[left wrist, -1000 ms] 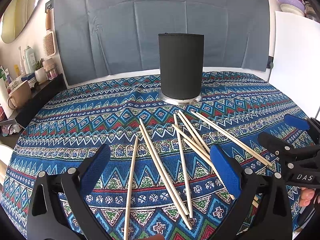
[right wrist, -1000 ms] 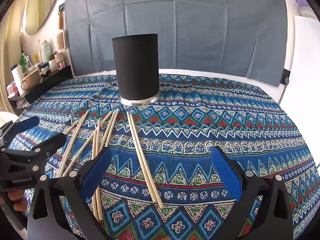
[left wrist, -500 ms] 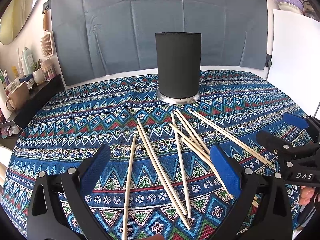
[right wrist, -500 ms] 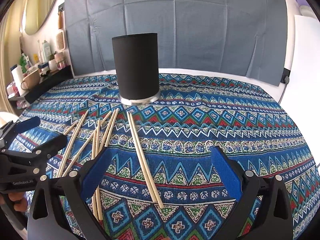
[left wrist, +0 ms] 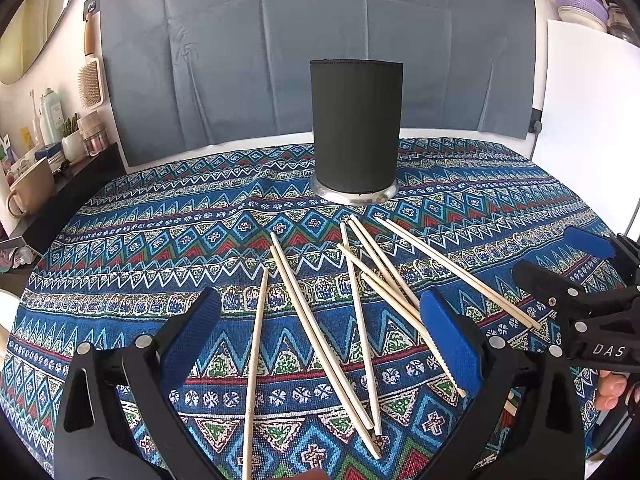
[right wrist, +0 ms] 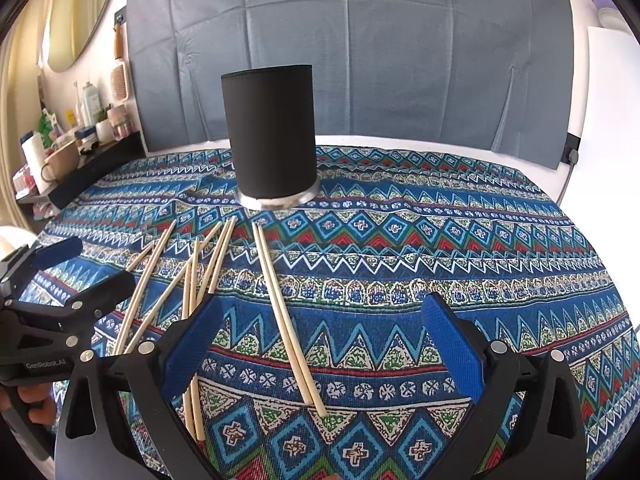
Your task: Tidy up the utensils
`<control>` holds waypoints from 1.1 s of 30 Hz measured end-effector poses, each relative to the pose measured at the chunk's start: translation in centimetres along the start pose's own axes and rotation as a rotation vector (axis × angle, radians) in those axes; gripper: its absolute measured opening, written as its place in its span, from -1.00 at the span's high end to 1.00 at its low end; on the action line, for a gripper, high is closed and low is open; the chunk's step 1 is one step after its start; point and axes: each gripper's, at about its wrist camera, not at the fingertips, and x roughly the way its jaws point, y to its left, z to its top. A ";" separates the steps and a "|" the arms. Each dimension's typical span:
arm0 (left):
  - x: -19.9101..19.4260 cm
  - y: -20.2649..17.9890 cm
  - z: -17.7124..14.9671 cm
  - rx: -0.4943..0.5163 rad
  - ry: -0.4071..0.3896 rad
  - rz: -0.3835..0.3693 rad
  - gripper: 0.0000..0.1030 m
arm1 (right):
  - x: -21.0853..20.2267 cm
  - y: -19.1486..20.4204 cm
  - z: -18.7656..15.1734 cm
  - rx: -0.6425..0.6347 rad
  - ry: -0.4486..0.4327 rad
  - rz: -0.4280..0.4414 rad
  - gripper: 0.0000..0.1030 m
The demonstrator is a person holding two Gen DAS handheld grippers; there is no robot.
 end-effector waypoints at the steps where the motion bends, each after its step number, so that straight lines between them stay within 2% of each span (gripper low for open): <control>1: 0.0 0.0 0.0 0.000 0.000 0.000 -0.89 | 0.0 0.0 0.0 0.000 0.001 0.001 -0.85; 19: -0.4 0.8 -0.1 -0.045 -0.018 -0.010 -0.89 | 0.5 -1.2 0.1 0.056 0.028 0.003 -0.85; 22: -0.6 0.6 -0.1 -0.017 -0.018 -0.013 -0.89 | 0.7 -1.2 0.1 0.057 0.037 -0.010 -0.85; 25: -0.9 0.4 -0.3 0.024 -0.017 0.003 -0.89 | 0.6 -0.7 0.2 0.006 0.030 -0.032 -0.85; 28: -0.9 1.0 -0.1 0.015 -0.001 -0.001 -0.89 | 0.4 -0.7 0.4 -0.010 0.014 -0.052 -0.85; 33: -0.7 2.6 0.6 -0.014 0.039 -0.005 -0.89 | 0.3 -1.5 1.2 0.001 0.034 0.001 -0.85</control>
